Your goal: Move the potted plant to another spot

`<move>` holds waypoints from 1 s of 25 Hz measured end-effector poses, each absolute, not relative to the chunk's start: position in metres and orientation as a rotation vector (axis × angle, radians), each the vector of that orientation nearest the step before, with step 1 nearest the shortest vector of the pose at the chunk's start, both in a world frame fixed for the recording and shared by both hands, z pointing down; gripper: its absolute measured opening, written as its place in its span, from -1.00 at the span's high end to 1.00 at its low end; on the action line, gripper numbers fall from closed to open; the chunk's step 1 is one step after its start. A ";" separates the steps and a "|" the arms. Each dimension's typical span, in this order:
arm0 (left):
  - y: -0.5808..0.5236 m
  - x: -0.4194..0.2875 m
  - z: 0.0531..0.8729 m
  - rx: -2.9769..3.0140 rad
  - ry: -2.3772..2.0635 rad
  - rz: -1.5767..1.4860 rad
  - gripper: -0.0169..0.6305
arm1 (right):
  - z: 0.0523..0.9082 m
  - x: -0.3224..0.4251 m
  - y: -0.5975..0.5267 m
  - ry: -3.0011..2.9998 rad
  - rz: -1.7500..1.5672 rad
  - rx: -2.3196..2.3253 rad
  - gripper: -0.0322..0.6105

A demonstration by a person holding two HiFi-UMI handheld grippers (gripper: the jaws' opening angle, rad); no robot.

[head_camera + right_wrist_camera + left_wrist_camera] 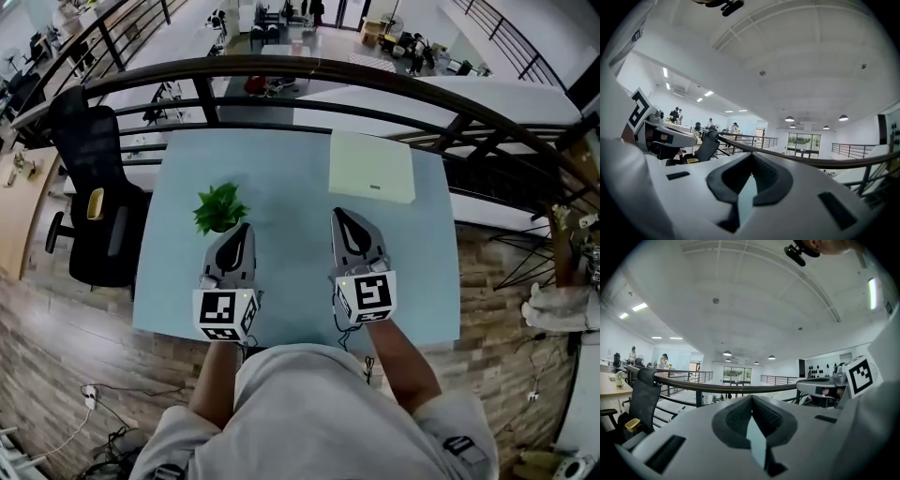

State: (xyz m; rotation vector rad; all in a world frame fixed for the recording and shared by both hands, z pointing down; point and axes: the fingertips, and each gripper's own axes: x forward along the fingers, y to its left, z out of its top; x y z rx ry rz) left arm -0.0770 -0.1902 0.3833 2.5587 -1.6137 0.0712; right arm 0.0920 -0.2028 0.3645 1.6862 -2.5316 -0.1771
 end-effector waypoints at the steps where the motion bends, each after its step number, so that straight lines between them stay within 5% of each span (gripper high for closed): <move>1: -0.190 -0.077 0.383 2.561 -1.613 0.073 0.91 | 0.363 0.093 -0.203 -2.530 -0.182 1.690 0.89; 25: -0.175 -0.083 0.386 2.548 -1.618 0.055 0.91 | 0.365 0.081 -0.196 -2.526 -0.204 1.634 0.89</move>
